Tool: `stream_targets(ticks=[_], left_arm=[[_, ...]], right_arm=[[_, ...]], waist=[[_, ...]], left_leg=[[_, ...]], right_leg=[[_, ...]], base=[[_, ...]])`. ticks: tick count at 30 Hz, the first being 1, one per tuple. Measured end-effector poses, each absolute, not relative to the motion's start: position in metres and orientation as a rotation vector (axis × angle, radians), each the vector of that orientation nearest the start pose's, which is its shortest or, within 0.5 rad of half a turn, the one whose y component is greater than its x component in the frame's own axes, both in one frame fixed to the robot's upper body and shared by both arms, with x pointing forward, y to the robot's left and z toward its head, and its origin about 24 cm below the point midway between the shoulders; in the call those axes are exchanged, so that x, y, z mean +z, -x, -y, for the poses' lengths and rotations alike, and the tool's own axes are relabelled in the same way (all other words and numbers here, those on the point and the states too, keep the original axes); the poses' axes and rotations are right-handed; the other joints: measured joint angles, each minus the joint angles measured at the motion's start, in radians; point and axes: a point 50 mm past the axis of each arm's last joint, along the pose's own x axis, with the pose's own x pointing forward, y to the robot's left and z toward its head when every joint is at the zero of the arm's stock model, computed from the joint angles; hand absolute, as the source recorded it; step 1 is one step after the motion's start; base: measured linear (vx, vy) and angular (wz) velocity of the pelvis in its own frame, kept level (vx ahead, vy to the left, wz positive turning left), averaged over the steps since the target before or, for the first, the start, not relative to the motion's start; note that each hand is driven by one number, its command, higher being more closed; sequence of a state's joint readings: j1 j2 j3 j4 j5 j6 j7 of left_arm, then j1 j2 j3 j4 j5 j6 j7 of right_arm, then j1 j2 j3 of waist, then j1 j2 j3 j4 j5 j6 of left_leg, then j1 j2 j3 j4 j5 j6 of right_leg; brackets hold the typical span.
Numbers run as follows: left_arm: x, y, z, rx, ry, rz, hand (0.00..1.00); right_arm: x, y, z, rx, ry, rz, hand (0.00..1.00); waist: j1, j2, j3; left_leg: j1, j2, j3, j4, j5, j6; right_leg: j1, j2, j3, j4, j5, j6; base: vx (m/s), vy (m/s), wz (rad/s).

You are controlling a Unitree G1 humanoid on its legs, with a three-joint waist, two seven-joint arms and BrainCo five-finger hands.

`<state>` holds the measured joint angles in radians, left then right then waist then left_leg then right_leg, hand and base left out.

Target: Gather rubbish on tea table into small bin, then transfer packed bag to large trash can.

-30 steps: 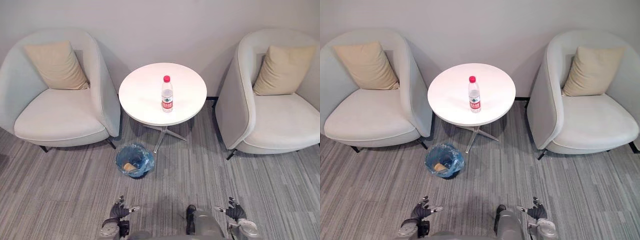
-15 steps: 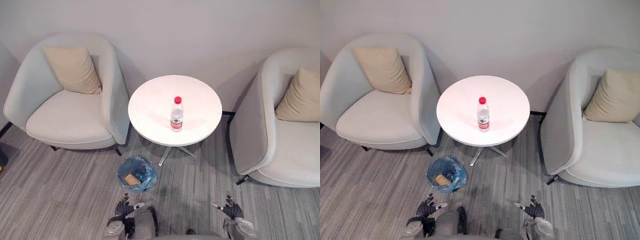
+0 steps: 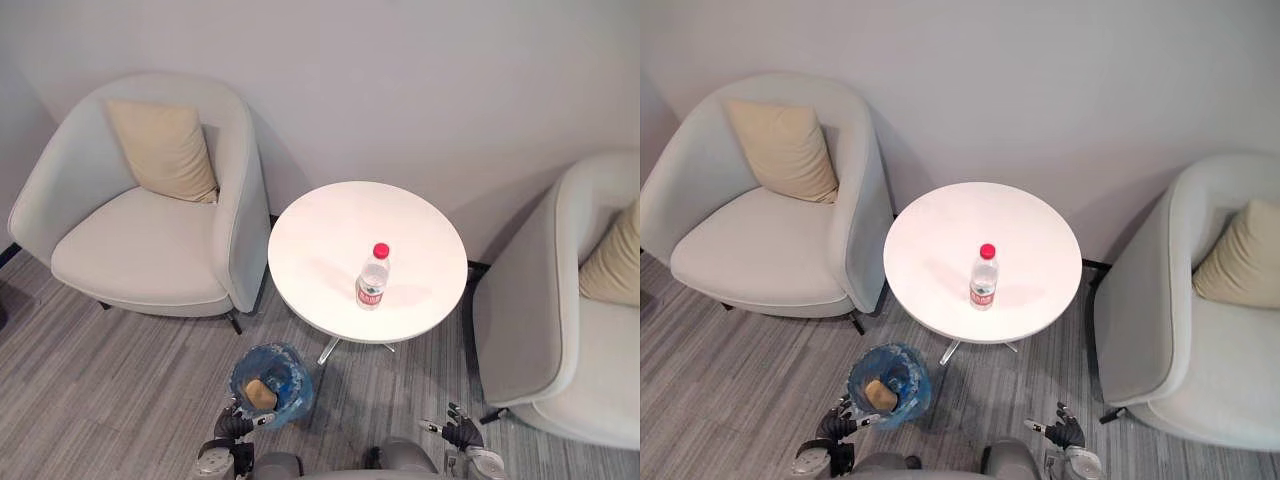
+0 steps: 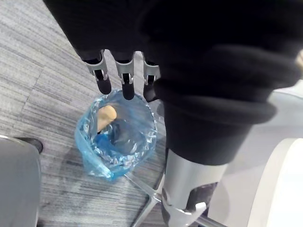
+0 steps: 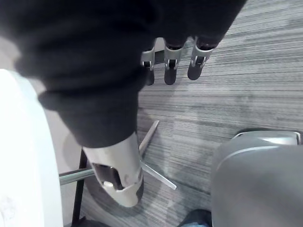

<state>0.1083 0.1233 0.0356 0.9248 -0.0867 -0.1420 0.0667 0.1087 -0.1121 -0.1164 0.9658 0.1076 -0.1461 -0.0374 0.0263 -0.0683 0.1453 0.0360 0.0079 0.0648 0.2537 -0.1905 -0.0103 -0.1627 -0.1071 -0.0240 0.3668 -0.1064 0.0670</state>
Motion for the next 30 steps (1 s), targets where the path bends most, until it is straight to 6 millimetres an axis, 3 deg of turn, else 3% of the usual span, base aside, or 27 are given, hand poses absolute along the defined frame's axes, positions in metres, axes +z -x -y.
stream_targets(ticks=[4, 6, 14, 21, 30], left_arm=[[-0.148, -0.116, -0.187, 0.214, 0.019, -0.904, 0.0], [-0.148, -0.116, -0.184, 0.211, 0.028, -0.906, 0.0], [-0.149, -0.113, -0.186, 0.214, 0.023, -0.915, 0.0], [-0.148, -0.112, -0.195, 0.206, -0.017, -0.917, 0.0], [-0.149, -0.105, -0.199, 0.189, -0.047, -0.933, 0.0]], right_arm=[[-0.143, -0.115, 0.222, -0.298, -0.009, -0.884, 0.0], [-0.144, -0.112, 0.22, -0.297, -0.017, -0.894, 0.0], [-0.14, -0.116, 0.22, -0.295, -0.012, -0.859, 0.0], [-0.11, -0.147, 0.231, -0.257, 0.077, -0.674, 0.0], [-0.066, -0.181, 0.242, -0.227, 0.189, -0.426, 0.0]], waist=[[0.017, 0.071, -0.012], [0.016, 0.084, -0.018], [0.016, 0.075, -0.027], [0.015, 0.075, -0.03], [0.014, 0.076, -0.031]], left_leg=[[0.01, 0.08, -0.035, -0.015, -0.018, -0.04], [0.026, 0.096, -0.037, -0.039, -0.013, -0.05], [0.049, 0.103, -0.043, -0.081, -0.002, -0.062], [0.054, 0.073, -0.051, -0.114, 0.03, -0.044], [0.057, 0.062, -0.071, -0.143, 0.053, -0.048]], right_leg=[[0.058, 0.067, -0.036, -0.079, 0.008, -0.03], [0.081, 0.087, -0.044, -0.113, 0.016, -0.042], [0.145, 0.1, -0.052, -0.219, 0.063, -0.043], [0.181, 0.084, -0.053, -0.316, 0.127, -0.03], [0.214, 0.077, -0.057, -0.394, 0.18, -0.027]], base=[[0.2, -0.174, 0.13], [0.11, -0.115, 0.06], [0.01, -0.006, 0.02], [-0.04, 0.038, 0.02], [-0.07, 0.0, 0.03]])
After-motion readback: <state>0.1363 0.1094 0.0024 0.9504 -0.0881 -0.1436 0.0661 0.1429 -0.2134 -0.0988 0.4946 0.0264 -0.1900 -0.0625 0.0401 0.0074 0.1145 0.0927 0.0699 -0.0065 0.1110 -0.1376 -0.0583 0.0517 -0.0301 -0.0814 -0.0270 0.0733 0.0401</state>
